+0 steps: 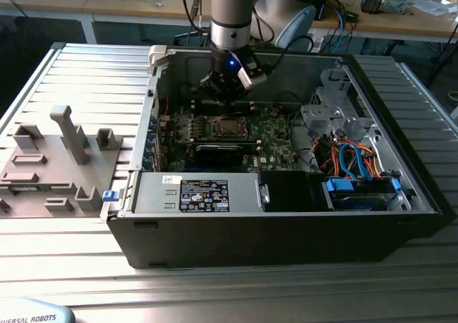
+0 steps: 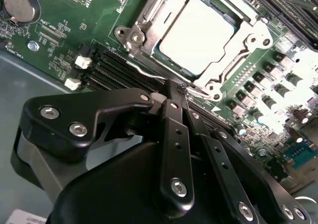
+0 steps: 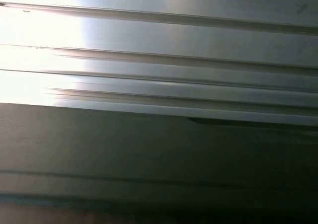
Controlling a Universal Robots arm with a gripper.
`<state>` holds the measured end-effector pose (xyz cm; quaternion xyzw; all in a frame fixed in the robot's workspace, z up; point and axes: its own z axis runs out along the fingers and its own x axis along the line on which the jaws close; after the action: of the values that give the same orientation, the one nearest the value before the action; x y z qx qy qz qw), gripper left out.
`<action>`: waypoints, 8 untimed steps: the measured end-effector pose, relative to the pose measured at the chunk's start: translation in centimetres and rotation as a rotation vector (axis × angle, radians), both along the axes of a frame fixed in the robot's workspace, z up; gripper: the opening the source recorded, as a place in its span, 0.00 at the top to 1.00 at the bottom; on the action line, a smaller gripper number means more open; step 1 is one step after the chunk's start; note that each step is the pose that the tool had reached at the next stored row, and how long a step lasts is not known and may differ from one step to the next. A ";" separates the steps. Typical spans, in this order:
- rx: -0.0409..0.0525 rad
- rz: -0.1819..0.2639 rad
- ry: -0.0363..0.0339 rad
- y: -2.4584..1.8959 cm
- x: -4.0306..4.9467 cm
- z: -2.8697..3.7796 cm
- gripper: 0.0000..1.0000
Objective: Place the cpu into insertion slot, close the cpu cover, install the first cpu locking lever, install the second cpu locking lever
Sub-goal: 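Install the first cpu locking lever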
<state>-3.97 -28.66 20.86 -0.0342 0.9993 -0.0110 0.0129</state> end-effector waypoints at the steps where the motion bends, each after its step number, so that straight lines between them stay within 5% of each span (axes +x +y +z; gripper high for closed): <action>1: 0.0000 0.000 -0.0001 0.00 0.10 -0.03 0.89; 8: 0.0001 0.000 0.0004 0.00 0.80 -0.29 0.89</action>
<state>-3.16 -28.66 20.57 -0.0342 0.9993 -0.0109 0.0127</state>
